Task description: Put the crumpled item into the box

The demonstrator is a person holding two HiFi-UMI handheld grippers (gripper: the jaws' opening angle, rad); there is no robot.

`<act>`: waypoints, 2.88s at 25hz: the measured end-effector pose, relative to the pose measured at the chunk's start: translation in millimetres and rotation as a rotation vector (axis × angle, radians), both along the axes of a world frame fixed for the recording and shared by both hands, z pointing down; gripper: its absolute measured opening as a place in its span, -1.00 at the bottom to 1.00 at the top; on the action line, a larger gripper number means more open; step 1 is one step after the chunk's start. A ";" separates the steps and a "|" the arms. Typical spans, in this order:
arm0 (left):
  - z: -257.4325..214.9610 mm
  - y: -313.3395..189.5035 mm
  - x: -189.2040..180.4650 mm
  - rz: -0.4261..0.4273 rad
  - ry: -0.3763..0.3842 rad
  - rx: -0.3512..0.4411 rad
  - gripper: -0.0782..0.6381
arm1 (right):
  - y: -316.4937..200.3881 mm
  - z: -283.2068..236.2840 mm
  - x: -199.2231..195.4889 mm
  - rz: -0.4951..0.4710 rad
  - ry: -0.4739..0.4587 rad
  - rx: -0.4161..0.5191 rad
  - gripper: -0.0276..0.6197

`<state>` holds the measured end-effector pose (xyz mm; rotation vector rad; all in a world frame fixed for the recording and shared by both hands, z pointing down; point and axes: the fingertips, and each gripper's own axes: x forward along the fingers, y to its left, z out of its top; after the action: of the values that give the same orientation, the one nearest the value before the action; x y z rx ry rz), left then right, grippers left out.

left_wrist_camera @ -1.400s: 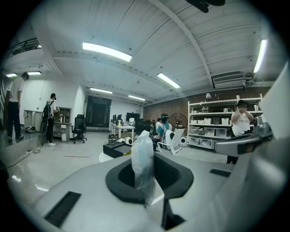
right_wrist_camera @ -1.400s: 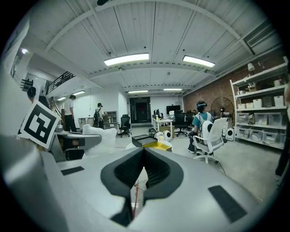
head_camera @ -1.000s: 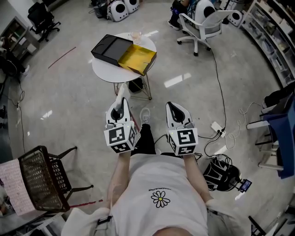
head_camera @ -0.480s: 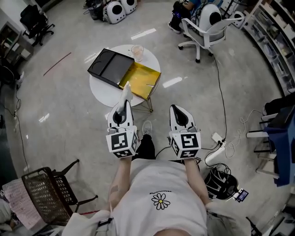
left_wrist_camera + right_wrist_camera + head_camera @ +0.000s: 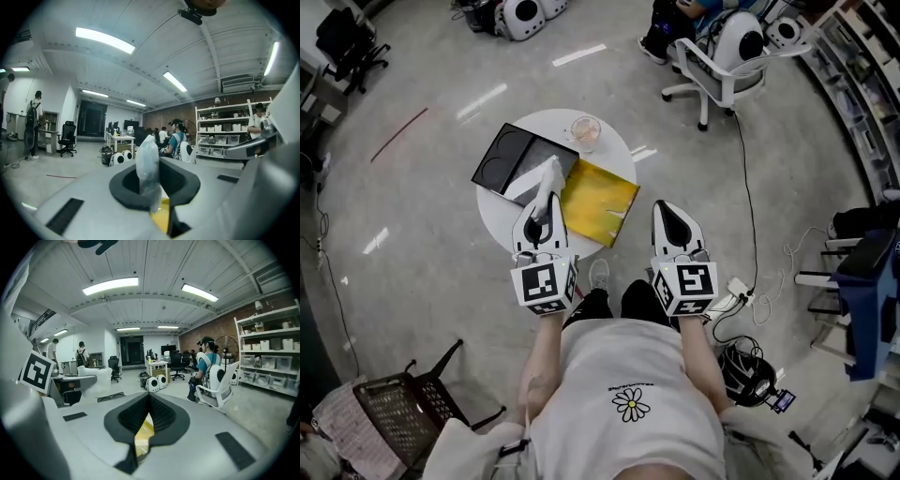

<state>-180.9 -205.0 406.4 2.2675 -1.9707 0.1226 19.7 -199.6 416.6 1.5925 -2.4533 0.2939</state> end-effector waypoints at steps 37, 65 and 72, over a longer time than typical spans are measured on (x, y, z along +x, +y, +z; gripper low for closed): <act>91.0 -62.9 63.1 0.372 -0.876 -0.122 -0.67 | -54.8 12.5 17.5 -0.037 -0.017 -0.015 -0.91; 274.9 -42.4 108.3 0.787 -0.948 -0.632 -0.39 | -27.2 39.1 78.7 0.117 -0.014 -0.107 -0.91; 277.7 -29.8 118.5 0.836 -0.828 -0.714 -0.07 | -23.9 40.1 77.3 0.112 -0.020 -0.110 -0.91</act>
<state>-62.5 -234.7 684.1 2.4464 -0.6983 1.7229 97.0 -223.5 456.7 1.6901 -2.3223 0.4561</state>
